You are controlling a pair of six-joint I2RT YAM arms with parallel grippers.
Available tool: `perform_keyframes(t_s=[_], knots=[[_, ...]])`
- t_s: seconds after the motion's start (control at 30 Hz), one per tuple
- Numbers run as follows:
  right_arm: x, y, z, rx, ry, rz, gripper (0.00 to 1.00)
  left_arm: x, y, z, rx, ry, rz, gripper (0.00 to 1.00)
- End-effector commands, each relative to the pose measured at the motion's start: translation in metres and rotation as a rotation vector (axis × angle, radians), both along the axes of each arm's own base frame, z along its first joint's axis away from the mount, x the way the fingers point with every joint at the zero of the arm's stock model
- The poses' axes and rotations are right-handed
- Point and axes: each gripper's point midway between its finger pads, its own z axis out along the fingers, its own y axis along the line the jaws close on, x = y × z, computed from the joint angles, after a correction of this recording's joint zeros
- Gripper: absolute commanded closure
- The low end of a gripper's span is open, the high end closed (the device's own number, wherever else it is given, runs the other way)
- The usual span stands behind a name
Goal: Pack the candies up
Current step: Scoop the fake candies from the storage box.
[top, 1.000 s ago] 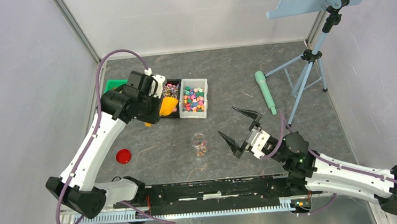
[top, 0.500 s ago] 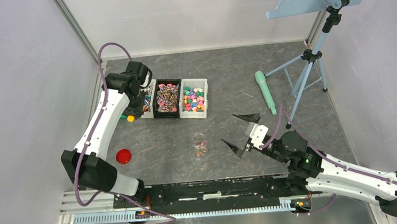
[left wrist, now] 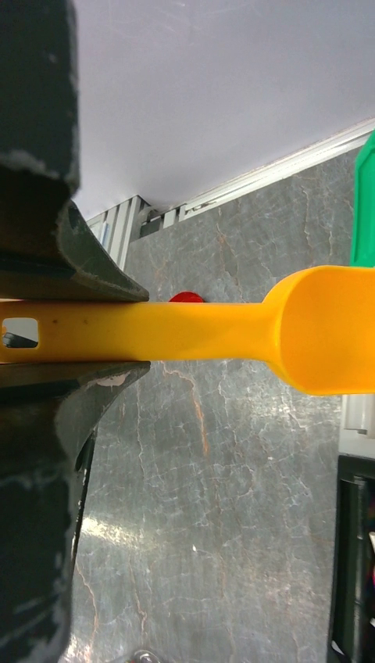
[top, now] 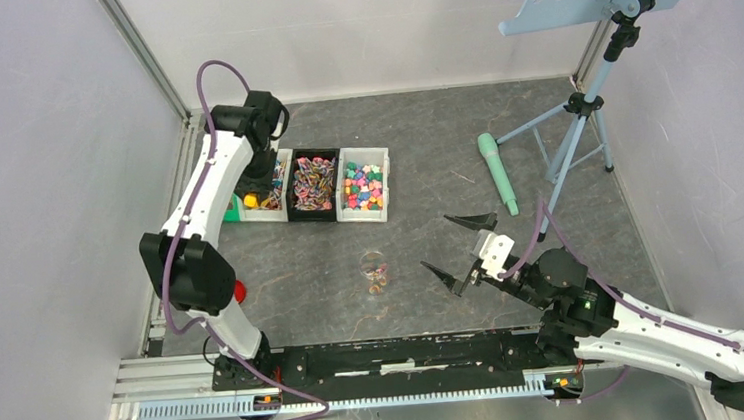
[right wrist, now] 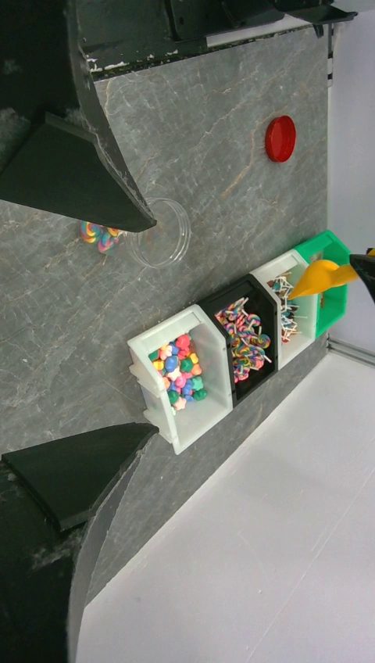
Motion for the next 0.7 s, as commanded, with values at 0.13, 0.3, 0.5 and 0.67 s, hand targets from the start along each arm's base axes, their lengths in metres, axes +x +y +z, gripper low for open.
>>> perform_keyframes(t_s=[0.13, 0.3, 0.5, 0.67], knots=[[0.003, -0.006, 0.026, 0.060, -0.007, -0.030, 0.02, 0.006, 0.001, 0.006, -0.039, 0.012, -0.013, 0.98], [0.005, -0.008, 0.021, 0.060, 0.007, -0.046, 0.02, 0.002, -0.001, 0.001, -0.063, 0.034, -0.017, 0.98], [0.004, -0.006, 0.020, 0.072, 0.020, -0.039, 0.02, -0.006, 0.004, 0.014, -0.048, 0.018, 0.004, 0.98], [0.005, -0.005, 0.019, 0.069, 0.030, -0.045, 0.02, -0.015, 0.001, 0.033, -0.086, -0.032, 0.017, 0.98]])
